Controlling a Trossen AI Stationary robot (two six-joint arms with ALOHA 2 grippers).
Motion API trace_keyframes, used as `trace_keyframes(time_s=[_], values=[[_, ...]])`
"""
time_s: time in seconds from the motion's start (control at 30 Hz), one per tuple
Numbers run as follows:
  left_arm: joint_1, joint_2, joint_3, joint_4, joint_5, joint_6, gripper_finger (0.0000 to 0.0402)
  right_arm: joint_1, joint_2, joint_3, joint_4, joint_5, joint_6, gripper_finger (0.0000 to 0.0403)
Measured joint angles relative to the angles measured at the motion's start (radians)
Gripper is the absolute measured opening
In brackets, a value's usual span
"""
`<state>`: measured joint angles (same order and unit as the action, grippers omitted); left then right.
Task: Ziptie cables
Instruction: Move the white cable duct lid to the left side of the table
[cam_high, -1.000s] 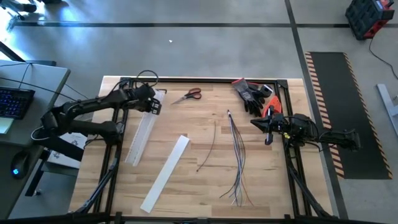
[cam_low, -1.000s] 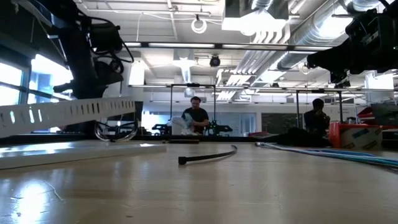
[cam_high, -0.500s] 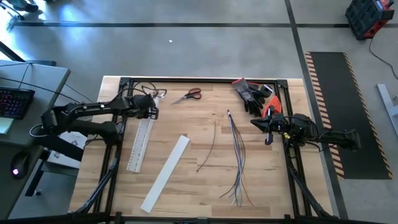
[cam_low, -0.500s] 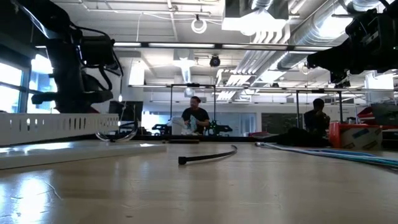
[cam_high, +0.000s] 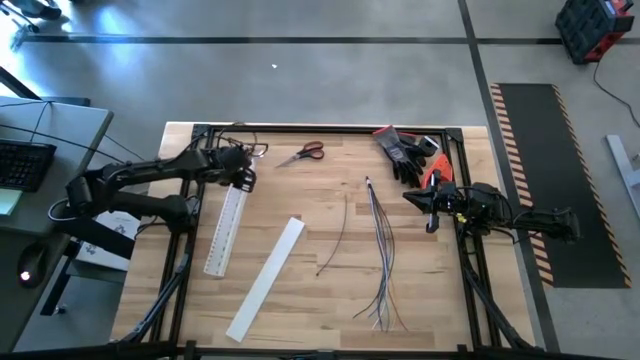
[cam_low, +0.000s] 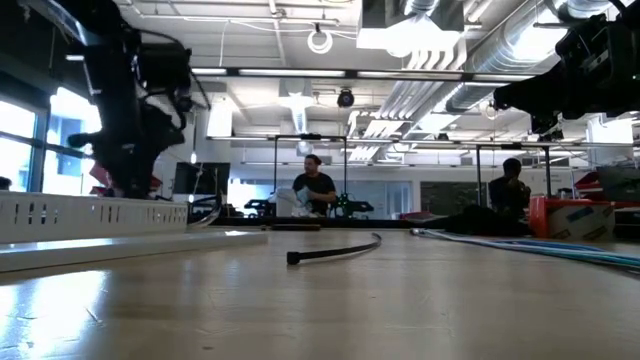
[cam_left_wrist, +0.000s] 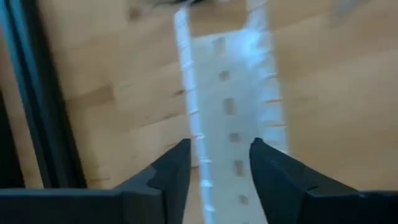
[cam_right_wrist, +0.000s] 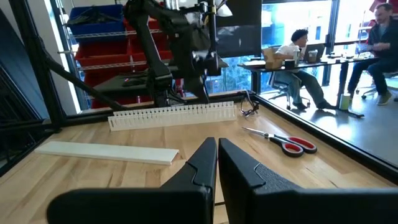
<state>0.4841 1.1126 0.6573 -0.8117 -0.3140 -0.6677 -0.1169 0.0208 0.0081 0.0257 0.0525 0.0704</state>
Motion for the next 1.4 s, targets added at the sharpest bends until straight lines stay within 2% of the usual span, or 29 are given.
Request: trace_keyframes(time_s=[0.07,0.13,0.27,0.4,0.5,0.57,0.7,0.83,0.97,1.03,1.13,1.27,1.4], values=[[-0.06,0.0,0.07,0.001,-0.016,0.059,0.0158,0.0,0.0,0.0,0.0,0.0,0.0,0.0],[-0.161,0.0,0.131,0.033,-0.079,0.107,0.0159,0.0,0.0,0.0,0.0,0.0,0.0,0.0],[-0.424,-0.001,0.169,0.144,-0.277,0.132,0.016,0.0,0.0,0.0,0.0,0.0,0.0,0.0],[-0.677,0.013,0.128,0.175,-0.456,-0.034,0.016,0.0,0.0,0.0,0.0,0.0,0.0,0.0],[-0.789,0.028,0.079,0.256,-0.436,-0.192,0.0158,0.0,0.0,0.0,0.0,0.0,0.0,0.0],[-0.831,0.043,0.047,0.356,-0.396,-0.237,0.0157,0.0,0.001,0.0,0.0,0.0,0.0,0.0],[-0.845,0.105,0.019,0.531,-0.424,-0.216,0.0157,0.0,0.0,0.0,0.0,0.0,0.0,0.0],[-0.854,0.219,0.017,0.673,-0.4,-0.122,0.0163,0.0,0.001,0.0,0.0,0.0,0.0,0.0],[-0.905,0.345,0.018,0.834,-0.388,-0.072,0.019,0.0,0.001,0.0,0.0,0.0,0.0,0.0],[-0.939,0.396,0.018,0.855,-0.408,-0.086,0.0205,0.0,0.001,0.0,0.0,0.0,0.0,0.0],[-0.995,0.45,0.046,0.854,-0.496,-0.11,0.0223,0.0,0.001,0.0,0.0,0.0,0.0,0.0],[-1.08,0.507,0.112,0.821,-0.643,-0.13,0.0229,0.0,0.002,0.0,0.0,0.0,0.0,0.0],[-1.139,0.58,0.202,0.733,-0.697,-0.139,0.0229,0.0,0.006,0.0,0.0,0.0,0.0,0.0]])
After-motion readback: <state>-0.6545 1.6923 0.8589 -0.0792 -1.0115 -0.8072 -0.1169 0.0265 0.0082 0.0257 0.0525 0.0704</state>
